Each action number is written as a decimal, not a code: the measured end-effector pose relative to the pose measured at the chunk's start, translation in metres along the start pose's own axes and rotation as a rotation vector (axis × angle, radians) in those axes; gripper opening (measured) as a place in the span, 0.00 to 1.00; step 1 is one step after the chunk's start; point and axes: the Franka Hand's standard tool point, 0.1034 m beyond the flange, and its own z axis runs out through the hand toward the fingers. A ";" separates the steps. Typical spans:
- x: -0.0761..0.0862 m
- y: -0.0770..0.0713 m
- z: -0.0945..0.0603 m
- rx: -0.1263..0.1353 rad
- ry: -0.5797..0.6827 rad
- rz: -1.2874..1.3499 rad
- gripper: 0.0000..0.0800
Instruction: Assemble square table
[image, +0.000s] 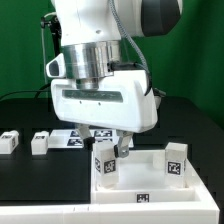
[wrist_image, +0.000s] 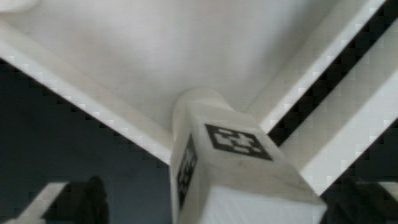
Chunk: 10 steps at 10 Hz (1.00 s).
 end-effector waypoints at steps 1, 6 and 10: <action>0.000 0.000 0.000 -0.001 0.001 -0.087 0.81; 0.002 0.001 -0.001 -0.024 0.007 -0.642 0.81; -0.002 -0.003 0.003 -0.067 0.003 -1.023 0.81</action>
Offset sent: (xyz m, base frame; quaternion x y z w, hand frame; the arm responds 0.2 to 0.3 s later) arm 0.0004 -0.0015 0.0026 0.0028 -0.0161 -0.3031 0.9528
